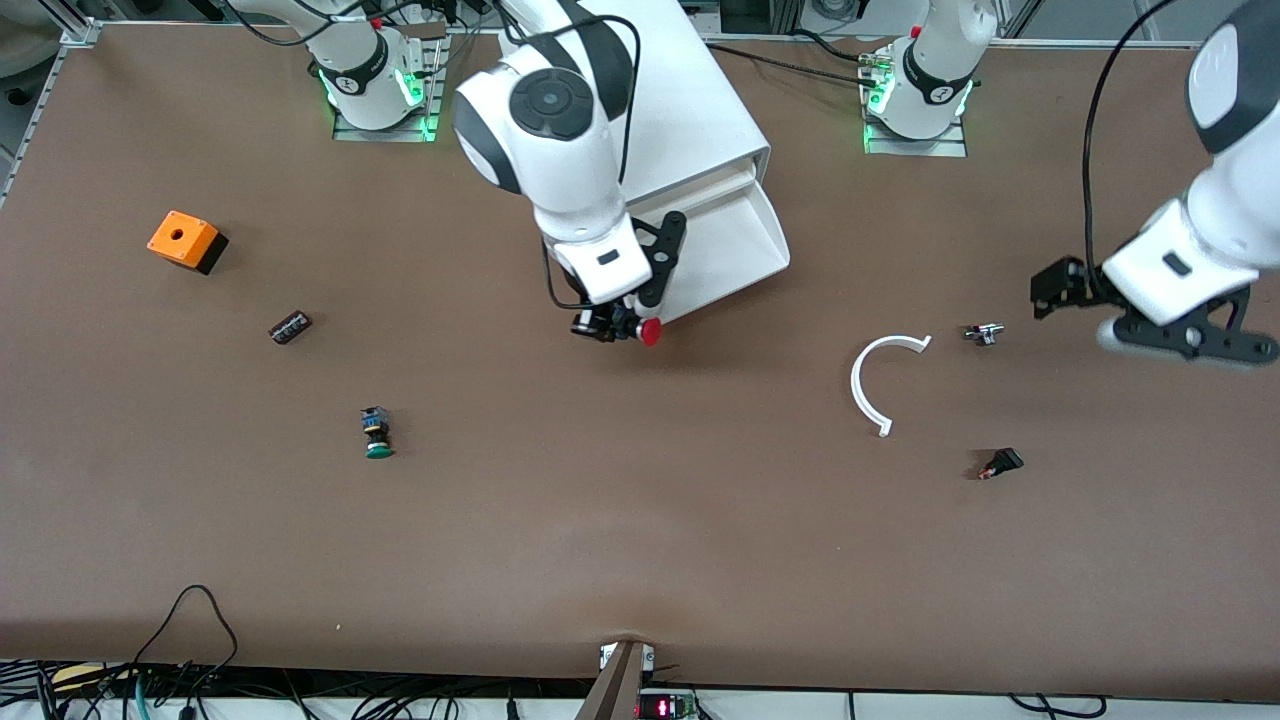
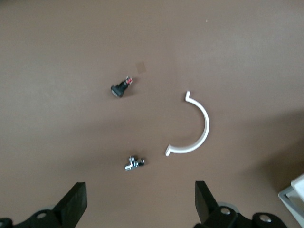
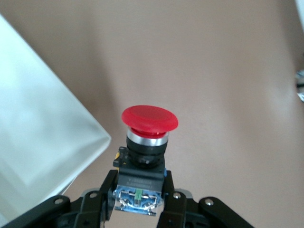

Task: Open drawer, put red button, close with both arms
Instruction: 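Carry the red button to the drawer while the left gripper withdraws, then lower the red button into the open drawer with the right gripper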

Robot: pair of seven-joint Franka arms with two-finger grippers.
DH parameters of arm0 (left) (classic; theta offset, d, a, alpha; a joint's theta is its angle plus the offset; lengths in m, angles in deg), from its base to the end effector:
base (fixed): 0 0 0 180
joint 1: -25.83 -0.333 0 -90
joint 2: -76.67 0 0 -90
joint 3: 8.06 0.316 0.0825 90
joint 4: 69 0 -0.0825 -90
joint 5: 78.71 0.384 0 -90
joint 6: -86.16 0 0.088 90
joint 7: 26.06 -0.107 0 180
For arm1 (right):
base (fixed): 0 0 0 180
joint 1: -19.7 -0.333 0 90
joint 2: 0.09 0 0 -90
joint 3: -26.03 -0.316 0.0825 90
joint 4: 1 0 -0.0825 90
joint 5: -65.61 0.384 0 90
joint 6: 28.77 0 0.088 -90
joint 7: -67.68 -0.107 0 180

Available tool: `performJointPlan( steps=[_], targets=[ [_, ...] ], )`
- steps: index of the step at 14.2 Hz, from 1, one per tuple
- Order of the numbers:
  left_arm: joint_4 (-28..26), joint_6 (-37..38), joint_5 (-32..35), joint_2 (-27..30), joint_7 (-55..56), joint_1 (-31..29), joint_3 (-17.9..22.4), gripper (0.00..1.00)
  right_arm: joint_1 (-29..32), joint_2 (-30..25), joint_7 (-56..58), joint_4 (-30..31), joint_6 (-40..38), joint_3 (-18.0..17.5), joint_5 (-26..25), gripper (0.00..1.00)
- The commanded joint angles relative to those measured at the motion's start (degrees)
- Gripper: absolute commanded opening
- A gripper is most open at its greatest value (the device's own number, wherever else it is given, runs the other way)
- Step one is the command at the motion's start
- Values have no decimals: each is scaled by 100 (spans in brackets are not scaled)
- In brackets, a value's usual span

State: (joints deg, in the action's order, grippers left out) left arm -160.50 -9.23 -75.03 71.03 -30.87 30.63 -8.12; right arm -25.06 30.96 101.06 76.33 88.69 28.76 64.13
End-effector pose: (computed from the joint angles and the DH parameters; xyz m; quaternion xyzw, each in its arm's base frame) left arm 0.5876 -0.0436 0.5641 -0.9955 0.0877 0.0152 0.0319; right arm 0.5367 0.4916 0.4270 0.7827 0.6169 0.0810 0.0178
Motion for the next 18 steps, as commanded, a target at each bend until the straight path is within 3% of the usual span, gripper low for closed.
performJointPlan(
  steps=[1,9,15,16,18],
  targets=[
    [-807,-227,106,626,-56,-76,-65,100,-356,340,169,-342,-48,43,-54,13],
    [-738,-8,9,653,576,-103,-56,100,-1025,569,749,-254,-92,43,-71,13],
    [-685,178,9,653,586,-76,-100,100,-1193,596,969,185,-39,34,-133,15],
    [-694,169,9,653,586,-76,-100,100,-1193,631,934,185,-13,34,-142,21],
    [-685,169,9,653,586,-76,-109,100,-1193,640,872,185,-13,43,-98,58]
  ],
)
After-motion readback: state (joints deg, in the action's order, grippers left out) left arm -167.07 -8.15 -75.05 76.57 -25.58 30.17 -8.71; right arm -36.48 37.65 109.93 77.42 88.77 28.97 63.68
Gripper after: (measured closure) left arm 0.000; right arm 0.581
